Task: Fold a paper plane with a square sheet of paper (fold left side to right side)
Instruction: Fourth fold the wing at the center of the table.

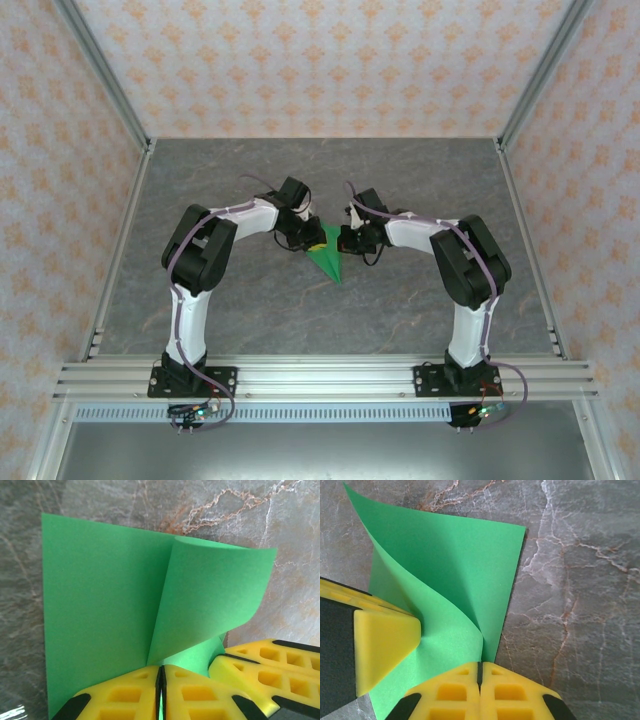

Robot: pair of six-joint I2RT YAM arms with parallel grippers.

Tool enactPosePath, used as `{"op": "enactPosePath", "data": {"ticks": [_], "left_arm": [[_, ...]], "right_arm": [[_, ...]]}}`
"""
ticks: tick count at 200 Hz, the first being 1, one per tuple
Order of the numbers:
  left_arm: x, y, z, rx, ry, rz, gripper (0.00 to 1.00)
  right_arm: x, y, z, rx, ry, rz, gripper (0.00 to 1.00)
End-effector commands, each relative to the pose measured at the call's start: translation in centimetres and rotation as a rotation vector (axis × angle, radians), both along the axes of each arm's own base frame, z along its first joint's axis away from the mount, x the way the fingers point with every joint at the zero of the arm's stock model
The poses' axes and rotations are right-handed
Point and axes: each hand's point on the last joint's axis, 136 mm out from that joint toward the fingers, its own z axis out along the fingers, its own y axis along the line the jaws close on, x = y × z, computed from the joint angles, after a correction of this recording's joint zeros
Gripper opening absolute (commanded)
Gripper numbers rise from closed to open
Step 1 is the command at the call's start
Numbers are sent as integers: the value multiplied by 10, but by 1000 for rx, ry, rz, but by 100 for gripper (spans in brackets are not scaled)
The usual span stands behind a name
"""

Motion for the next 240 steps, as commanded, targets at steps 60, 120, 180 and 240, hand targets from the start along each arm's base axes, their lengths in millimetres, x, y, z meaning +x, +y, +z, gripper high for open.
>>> {"op": "enactPosePath", "data": {"ticks": [60,120,180,240], "left_arm": [[-14,16,-8,73,23,5,12],[5,-1,48,-64,-84,-15,15],[16,-16,21,-70,-34,-45,14],[14,-5,-9,19,5,-48,14]], "right_arm": [[-11,-11,-20,-102,71,20,0],[-13,-13,-25,-113,79,22,0],[-15,-14,-27,-112,85,22,0],[-13,-12,-22,-105,76,21,0]]}}
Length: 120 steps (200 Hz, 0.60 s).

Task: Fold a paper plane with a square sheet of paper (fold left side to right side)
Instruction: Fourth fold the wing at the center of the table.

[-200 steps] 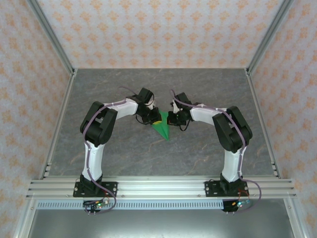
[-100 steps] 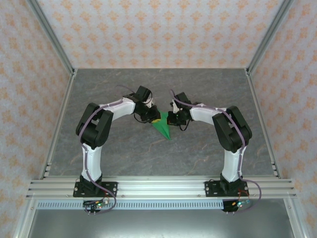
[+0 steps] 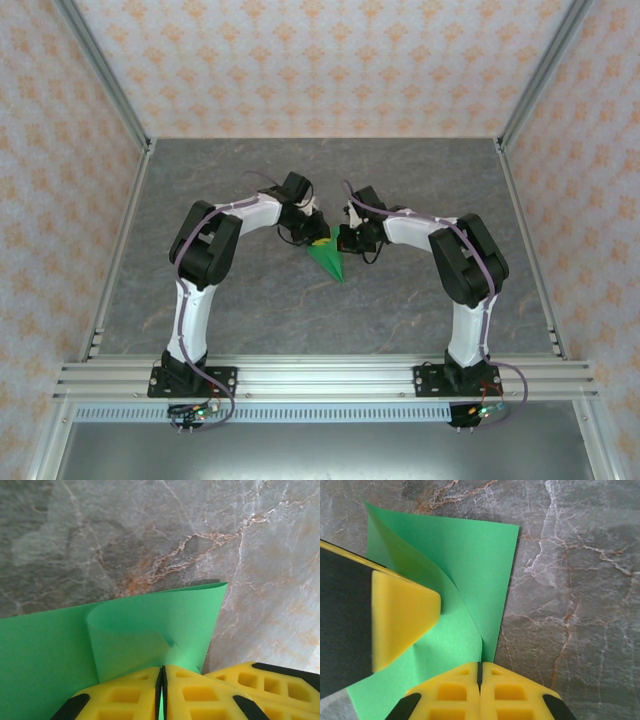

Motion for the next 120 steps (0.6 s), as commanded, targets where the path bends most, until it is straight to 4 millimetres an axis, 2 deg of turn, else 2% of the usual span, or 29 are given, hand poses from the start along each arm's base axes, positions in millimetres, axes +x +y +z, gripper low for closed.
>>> {"op": "enactPosePath", "data": {"ticks": [1,25,41,74,95,120], "left_arm": [[-5,6,-11,71,10,-19,14],[-13,17,-26,130,39,-7,13],[-20,23,-34,154,50,-3,13],[-29,29,-44,168,68,7,13],[-31,30,-46,169,69,8,12],[-31,30,-45,169,68,7,12]], "right_arm": [[-13,-13,-22,-82,58,1,0],[-9,-10,-12,-63,32,0,0],[-4,-7,5,-40,-5,-4,0],[3,-7,47,-11,-90,-18,13],[-2,-10,64,-5,-106,-14,23],[-19,1,74,75,-72,21,21]]}}
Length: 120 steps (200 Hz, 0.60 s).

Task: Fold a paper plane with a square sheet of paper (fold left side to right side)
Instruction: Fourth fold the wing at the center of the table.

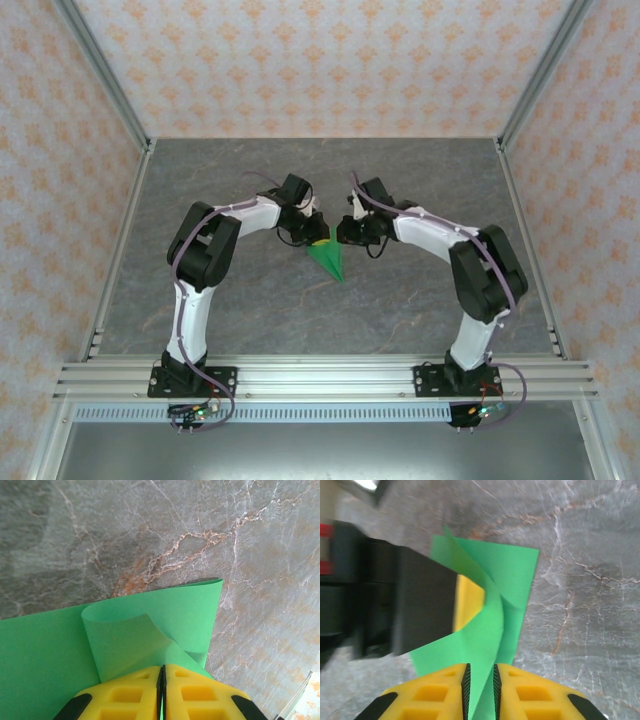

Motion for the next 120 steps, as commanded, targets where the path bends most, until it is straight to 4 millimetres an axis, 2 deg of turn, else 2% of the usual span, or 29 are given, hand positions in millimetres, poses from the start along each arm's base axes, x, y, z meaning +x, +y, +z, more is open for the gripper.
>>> {"op": "enactPosePath", "data": {"ticks": [1,23,45,80,120], "left_arm": [[-31,27,-42,157,116,19,12],[-31,27,-41,157,113,20,12],[-31,27,-41,157,114,20,12],[-30,27,-40,158,112,20,11],[-30,27,-40,158,112,19,11]], "right_arm": [[-19,5,14,44,29,31,21],[-42,32,17,177,98,90,13],[-59,48,8,216,158,122,11],[-67,48,-24,175,241,110,10],[-69,39,-45,99,270,95,10]]}}
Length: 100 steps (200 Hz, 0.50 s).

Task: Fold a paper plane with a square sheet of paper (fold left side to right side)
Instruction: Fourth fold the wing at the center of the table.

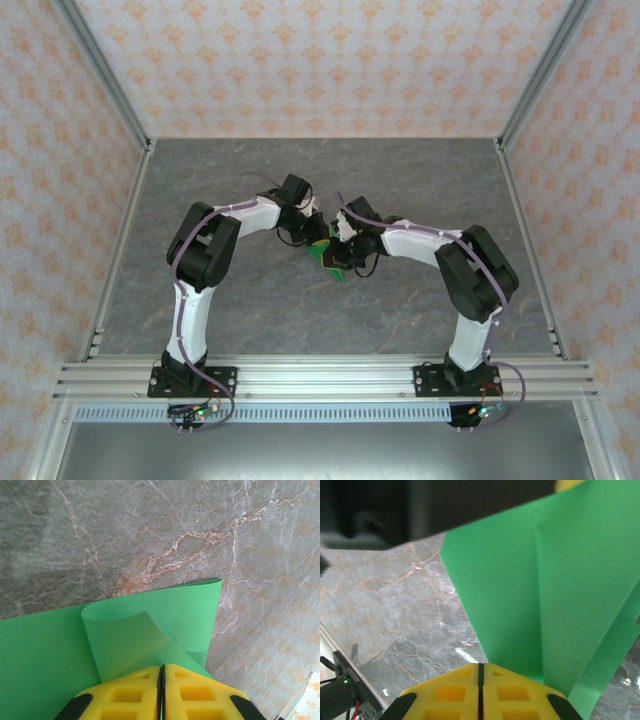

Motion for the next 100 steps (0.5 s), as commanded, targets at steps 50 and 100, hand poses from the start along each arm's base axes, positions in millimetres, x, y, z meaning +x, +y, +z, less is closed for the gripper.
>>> {"op": "enactPosePath", "data": {"ticks": [50,100], "left_arm": [[-30,27,-41,160,119,19,11],[-30,27,-41,164,118,19,11]], "right_arm": [[-9,-13,-25,-78,50,1,10],[-14,-14,-32,-72,71,3,10]]}}
